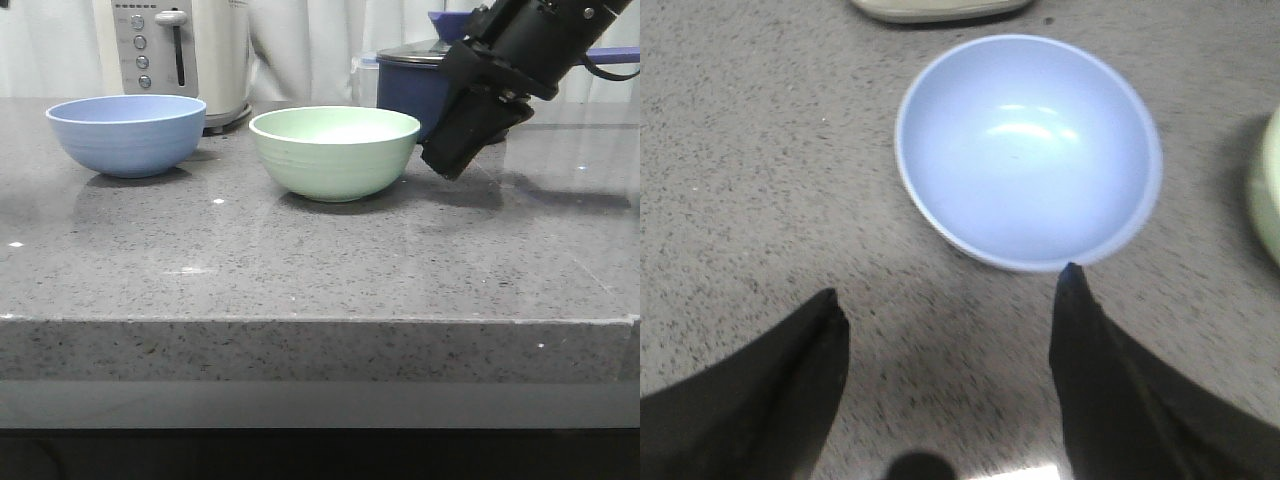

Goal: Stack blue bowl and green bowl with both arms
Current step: 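Lower the left gripper and grasp the rim of the light blue bowl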

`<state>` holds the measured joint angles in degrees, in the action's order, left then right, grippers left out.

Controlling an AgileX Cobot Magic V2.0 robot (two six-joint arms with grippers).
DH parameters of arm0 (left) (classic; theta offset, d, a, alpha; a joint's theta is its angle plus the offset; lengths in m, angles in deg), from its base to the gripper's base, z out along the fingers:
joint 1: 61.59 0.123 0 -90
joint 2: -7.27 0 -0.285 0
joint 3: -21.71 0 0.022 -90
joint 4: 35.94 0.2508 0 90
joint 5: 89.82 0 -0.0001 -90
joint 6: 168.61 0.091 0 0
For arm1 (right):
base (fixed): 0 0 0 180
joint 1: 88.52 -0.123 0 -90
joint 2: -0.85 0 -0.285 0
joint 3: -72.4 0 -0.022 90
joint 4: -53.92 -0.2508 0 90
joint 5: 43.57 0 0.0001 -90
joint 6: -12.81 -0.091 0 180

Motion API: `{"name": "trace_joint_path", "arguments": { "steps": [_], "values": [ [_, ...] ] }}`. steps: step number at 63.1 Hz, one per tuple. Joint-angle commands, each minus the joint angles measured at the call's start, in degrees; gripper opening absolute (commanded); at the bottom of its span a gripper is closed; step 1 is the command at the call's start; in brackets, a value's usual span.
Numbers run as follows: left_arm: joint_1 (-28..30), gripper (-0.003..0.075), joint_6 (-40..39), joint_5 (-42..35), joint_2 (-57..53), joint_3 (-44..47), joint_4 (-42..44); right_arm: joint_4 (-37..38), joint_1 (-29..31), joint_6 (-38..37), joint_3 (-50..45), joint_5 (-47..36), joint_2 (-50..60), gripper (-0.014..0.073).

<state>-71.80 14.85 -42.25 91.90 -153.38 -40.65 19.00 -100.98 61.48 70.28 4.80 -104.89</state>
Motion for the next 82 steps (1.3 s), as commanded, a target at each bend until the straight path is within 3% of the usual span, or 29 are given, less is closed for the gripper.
{"name": "trace_joint_path", "arguments": {
  "steps": [1, 21, 46, 53, 70, 82],
  "values": [
    [1.2, 0.0438, -0.6, -2.1, 3.8, -5.5, -0.7, -2.2, 0.1, 0.7, 1.2, -0.7, 2.4, -0.0063],
    [2.3, 0.0438, -0.6, -3.2, 16.9, -13.0, -2.4, -2.2, 0.1, 0.7, 1.2, -0.7, 2.4, -0.0063],
    [2.3, 0.0433, -0.6, -11.6, 24.2, -14.1, -8.2, -2.2, 0.1, 0.7, 1.2, -0.7, 2.4, -0.0063],
    [2.3, 0.0363, -0.6, -11.9, 25.4, -14.1, -8.3, -2.2, 0.1, 0.7, 1.2, -0.7, 2.4, -0.0063],
    [2.3, 0.0111, -0.6, -11.9, 25.6, -14.1, -8.3, -2.2, 0.1, 0.7, 1.2, -0.7, 2.4, -0.0063],
    [2.3, -0.0009, -0.6, -10.5, 24.9, -14.1, -8.3, -2.2, 0.1, 0.7, 1.2, -0.7, 2.4, -0.0063]
  ]
}}
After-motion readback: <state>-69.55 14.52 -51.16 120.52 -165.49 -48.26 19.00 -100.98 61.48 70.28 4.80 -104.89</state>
